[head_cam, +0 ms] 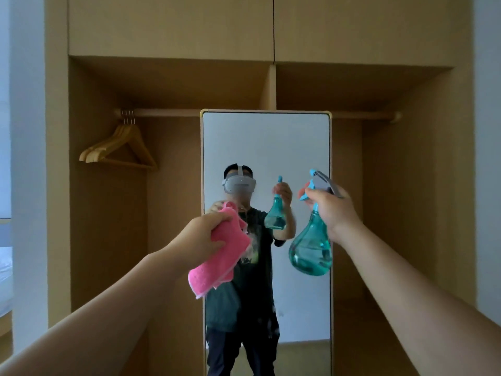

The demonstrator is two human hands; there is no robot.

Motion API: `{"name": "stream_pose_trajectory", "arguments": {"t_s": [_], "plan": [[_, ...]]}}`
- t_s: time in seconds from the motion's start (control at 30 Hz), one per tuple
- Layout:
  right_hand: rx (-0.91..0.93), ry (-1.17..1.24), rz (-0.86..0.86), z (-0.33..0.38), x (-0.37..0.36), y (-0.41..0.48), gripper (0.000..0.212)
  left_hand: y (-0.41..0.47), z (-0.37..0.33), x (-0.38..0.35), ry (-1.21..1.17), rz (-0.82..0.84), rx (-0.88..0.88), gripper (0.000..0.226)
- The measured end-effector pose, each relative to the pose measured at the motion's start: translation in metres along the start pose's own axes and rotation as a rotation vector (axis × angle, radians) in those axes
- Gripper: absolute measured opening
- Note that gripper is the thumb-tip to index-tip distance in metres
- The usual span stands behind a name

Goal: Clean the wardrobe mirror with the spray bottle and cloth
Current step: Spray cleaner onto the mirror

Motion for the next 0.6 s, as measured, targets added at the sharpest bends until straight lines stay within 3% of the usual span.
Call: {"name": "stream_pose_trajectory", "arguments": {"t_s": [0.1, 0.23, 0.5, 0.6], "plan": [[0.053, -0.204, -0.092, 0.018, 0.019, 0.021, 0.015, 0.005, 0.003, 0.015, 0.083, -0.109, -0.009, 0.042], [0.063, -0.290, -0.148, 0.027, 0.032, 0.033, 0.008, 0.007, 0.002, 0.027, 0.139, -0.190, -0.046, 0.018], [0.070, -0.335, -0.184, 0.019, 0.043, 0.034, 0.003, 0.000, 0.019, 0.027, 0.183, -0.204, 0.066, 0.012], [0.073, -0.361, -0.203, 0.017, 0.045, 0.033, 0.014, -0.005, 0.029, 0.027, 0.126, -0.200, 0.124, 0.010]]}}
Point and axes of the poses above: each hand's wrist, its own y-axis towards the middle knuckle, its own x-axis out of the back of the hand, z = x × y, the point moved 7 cm from there along y, towards the middle knuckle, and after that the axes turned 8 degrees about -y, right-handed, at the moved point
